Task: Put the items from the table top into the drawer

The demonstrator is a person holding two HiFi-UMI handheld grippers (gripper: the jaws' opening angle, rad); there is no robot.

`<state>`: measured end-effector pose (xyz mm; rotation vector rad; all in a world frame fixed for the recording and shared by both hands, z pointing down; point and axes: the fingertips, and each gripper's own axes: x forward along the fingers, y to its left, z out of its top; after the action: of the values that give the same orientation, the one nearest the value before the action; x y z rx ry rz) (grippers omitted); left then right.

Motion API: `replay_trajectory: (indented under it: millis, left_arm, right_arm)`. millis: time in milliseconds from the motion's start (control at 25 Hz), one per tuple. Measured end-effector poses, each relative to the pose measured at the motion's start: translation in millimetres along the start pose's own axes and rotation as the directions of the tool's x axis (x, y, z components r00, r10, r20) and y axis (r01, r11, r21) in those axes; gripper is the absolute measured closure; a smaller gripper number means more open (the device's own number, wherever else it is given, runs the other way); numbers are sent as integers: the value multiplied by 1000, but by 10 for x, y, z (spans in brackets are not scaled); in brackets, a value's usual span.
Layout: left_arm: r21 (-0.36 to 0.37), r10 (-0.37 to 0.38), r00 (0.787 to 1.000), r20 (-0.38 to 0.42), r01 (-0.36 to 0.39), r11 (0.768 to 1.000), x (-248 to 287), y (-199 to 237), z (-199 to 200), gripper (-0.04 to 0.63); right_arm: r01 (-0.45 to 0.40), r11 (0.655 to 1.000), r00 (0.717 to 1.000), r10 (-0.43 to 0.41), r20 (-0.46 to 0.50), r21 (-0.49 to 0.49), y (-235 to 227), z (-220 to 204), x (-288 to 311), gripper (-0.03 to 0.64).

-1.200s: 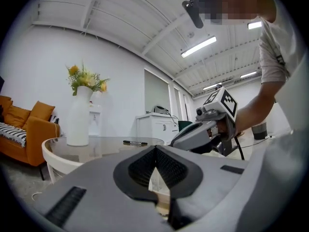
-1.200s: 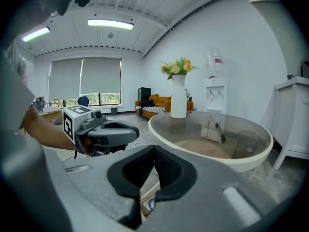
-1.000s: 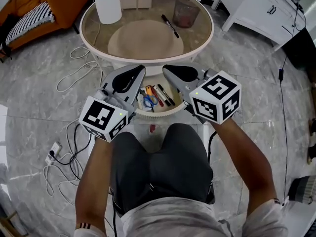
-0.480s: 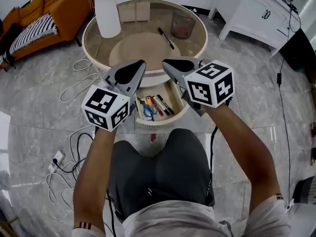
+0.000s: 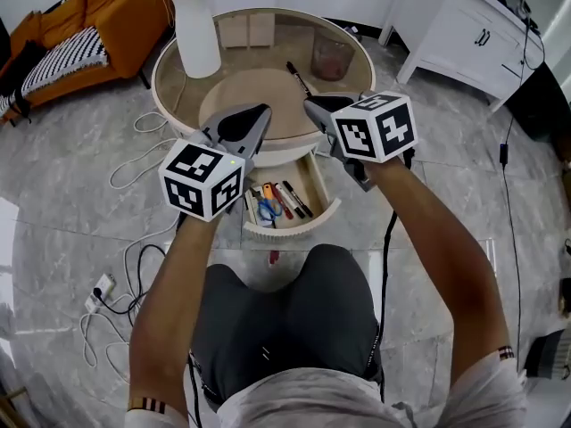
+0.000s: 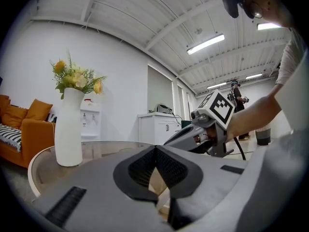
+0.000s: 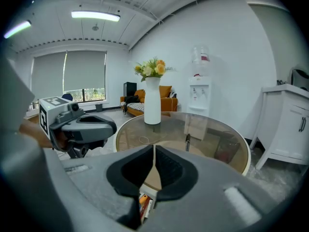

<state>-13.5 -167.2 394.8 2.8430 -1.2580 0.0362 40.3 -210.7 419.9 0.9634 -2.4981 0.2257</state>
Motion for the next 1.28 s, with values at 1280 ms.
replay_trajectory:
  millis: [1280]
  left_arm:
    - [-1,10,1000,-20,-10,1000,44,86,24,597]
  right_arm:
    - [140,987,930,-103,-354,80,-922,-365,920,515]
